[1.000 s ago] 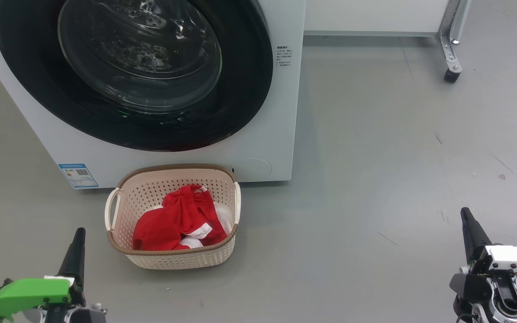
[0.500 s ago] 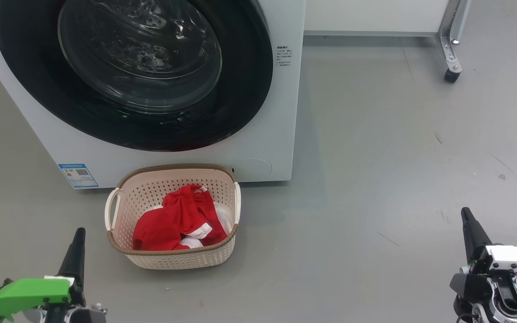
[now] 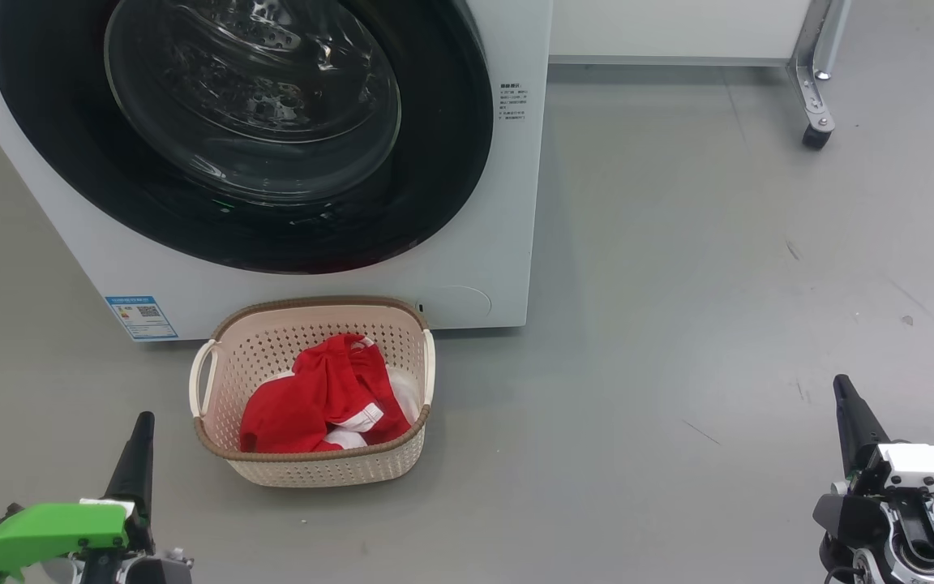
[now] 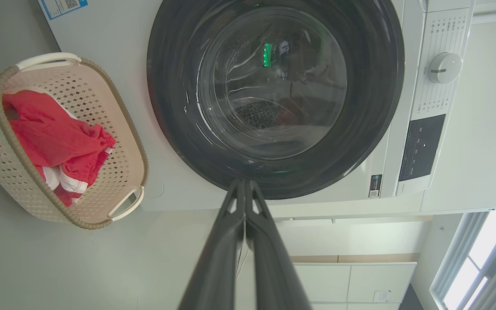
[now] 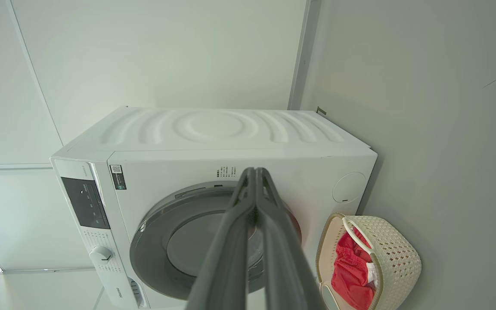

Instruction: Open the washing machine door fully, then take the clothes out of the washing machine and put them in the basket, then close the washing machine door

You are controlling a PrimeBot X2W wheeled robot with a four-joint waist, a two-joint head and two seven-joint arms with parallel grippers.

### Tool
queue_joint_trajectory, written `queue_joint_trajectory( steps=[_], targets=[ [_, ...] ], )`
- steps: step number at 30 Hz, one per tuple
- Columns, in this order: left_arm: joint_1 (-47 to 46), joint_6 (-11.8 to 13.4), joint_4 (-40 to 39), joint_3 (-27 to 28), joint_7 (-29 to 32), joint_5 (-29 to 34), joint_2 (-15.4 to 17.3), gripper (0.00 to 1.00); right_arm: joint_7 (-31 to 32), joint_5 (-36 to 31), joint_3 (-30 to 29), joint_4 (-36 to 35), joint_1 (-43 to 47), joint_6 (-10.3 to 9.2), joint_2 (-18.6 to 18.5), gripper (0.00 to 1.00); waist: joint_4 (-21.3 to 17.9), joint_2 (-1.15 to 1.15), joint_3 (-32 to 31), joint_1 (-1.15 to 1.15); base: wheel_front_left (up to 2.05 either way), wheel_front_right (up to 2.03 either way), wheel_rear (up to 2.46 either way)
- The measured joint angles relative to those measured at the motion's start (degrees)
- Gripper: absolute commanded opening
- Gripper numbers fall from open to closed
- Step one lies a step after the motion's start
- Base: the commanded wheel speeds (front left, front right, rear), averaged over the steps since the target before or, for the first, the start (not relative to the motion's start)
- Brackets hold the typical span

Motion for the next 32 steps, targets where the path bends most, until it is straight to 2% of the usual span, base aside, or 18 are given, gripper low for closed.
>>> queue_joint_trajectory(
  steps=[32],
  targets=[
    [0.00,0.00,-0.01,0.02,0.00,0.00,-0.01,0.00,0.24,-0.10,-0.21,-0.09,0.00,0.00,0.08,0.00,0.00,0.00,0.00,0.00,0.00,0.00,0.00]
  ],
)
